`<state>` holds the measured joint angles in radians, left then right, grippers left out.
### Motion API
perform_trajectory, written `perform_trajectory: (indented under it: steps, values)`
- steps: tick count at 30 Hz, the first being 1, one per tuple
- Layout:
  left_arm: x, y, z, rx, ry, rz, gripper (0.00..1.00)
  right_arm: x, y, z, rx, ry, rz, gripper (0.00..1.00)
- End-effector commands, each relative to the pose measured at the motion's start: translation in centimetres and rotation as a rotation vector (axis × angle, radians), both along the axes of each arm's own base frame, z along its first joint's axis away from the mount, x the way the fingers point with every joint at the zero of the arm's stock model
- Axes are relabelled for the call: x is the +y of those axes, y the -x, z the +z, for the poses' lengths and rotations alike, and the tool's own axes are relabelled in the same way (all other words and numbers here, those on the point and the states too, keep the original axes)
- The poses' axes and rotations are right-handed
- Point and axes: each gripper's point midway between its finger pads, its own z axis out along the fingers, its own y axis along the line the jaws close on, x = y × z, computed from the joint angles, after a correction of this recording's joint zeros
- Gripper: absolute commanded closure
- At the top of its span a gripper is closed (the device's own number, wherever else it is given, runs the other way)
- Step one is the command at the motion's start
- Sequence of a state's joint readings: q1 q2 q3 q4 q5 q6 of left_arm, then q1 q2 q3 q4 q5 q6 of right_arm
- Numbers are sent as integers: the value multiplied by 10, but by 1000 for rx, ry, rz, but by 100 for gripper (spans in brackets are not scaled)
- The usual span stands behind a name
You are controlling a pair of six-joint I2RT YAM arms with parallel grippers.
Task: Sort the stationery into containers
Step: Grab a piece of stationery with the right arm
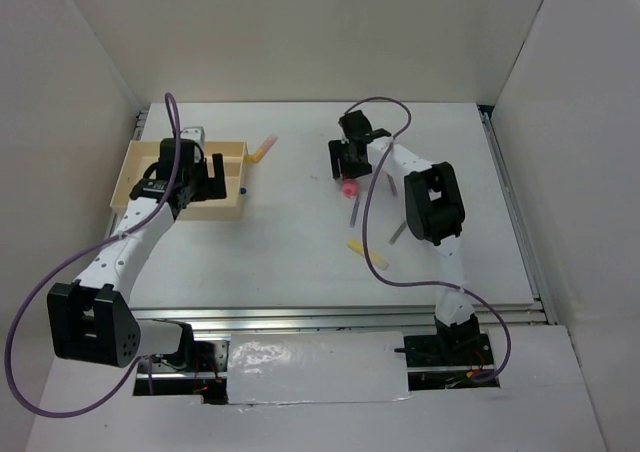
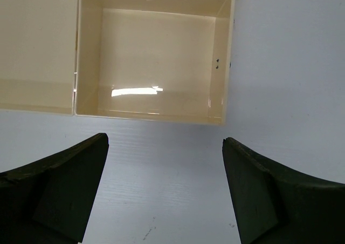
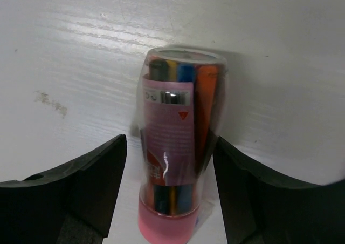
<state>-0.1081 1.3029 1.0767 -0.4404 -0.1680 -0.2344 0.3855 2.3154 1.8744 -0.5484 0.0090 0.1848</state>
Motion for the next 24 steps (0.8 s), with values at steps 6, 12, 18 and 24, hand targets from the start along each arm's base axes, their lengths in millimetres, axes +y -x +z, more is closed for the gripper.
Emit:
perform_trajectory:
  steps: [6,12,18,24]
  values:
    - [-9,0,13,-80,0,-164,1,24,3,9,-10,-6,122,49]
    - [-26,16,35,-261,-99,-414,11,59,27,43,-24,-111,285,81]
    - [-56,44,50,-361,-283,-837,17,95,88,90,6,-280,534,100]
    - [-87,96,61,-623,-616,-1238,16,123,162,125,222,-555,763,100]
